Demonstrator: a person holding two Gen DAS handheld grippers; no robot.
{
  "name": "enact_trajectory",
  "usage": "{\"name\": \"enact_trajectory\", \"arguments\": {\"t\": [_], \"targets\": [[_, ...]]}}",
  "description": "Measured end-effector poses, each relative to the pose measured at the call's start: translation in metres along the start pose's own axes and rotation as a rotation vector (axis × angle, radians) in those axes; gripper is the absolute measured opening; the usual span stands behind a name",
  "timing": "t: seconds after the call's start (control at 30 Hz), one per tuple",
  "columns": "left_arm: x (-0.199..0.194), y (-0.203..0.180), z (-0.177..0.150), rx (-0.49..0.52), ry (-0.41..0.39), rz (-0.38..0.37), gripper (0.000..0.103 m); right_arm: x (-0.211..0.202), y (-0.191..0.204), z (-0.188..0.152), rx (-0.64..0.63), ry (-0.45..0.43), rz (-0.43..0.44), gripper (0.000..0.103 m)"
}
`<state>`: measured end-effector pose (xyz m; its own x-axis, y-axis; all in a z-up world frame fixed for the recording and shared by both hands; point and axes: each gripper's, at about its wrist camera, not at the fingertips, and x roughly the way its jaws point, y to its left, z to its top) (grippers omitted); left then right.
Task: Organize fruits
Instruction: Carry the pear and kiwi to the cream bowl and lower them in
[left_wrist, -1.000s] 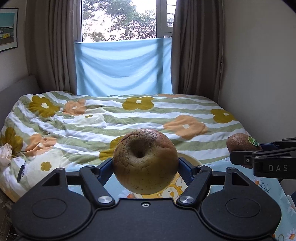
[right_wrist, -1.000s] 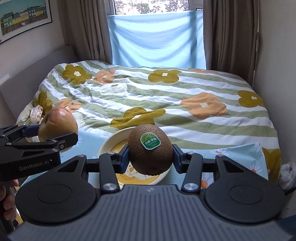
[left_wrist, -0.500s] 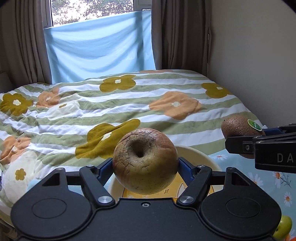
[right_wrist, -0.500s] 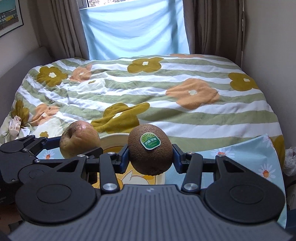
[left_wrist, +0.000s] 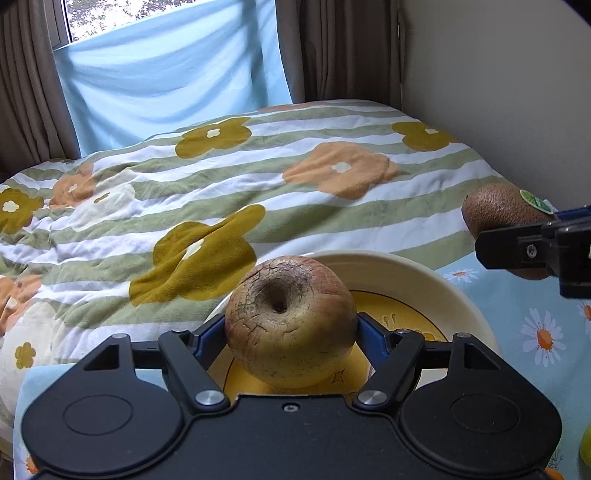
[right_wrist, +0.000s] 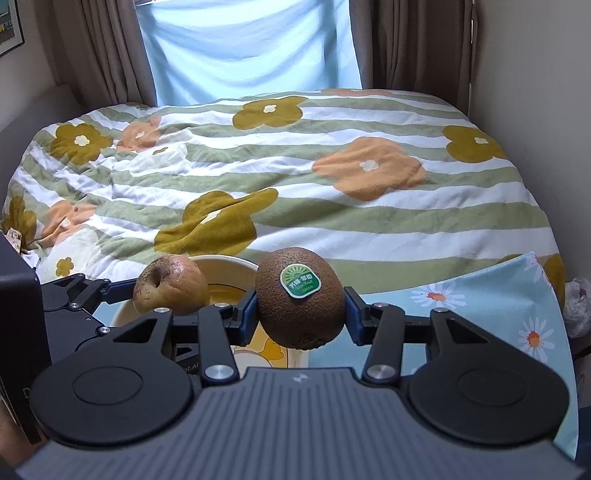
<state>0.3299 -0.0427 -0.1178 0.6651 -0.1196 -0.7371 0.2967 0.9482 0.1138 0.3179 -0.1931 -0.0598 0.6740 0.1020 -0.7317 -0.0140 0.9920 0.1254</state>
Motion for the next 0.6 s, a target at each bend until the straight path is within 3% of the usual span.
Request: {"name": "enact_trajectory", "arguments": {"t": [0.1, 0.23, 0.6], "targets": [[-0.010, 0.004, 0.000, -0.005, -0.033, 0.001, 0.102, -0.001, -0.002, 0.002, 0.012, -0.002, -0.006, 0.062], [-0.024, 0.015, 0.002, -0.035, -0.037, -0.036, 0.102, -0.003, -0.002, 0.005, 0.015, -0.013, 0.011, 0.062], [-0.062, 0.050, -0.013, -0.118, -0.053, 0.004, 0.102, 0.011, 0.023, -0.003, -0.106, 0.011, 0.066, 0.062]]}}
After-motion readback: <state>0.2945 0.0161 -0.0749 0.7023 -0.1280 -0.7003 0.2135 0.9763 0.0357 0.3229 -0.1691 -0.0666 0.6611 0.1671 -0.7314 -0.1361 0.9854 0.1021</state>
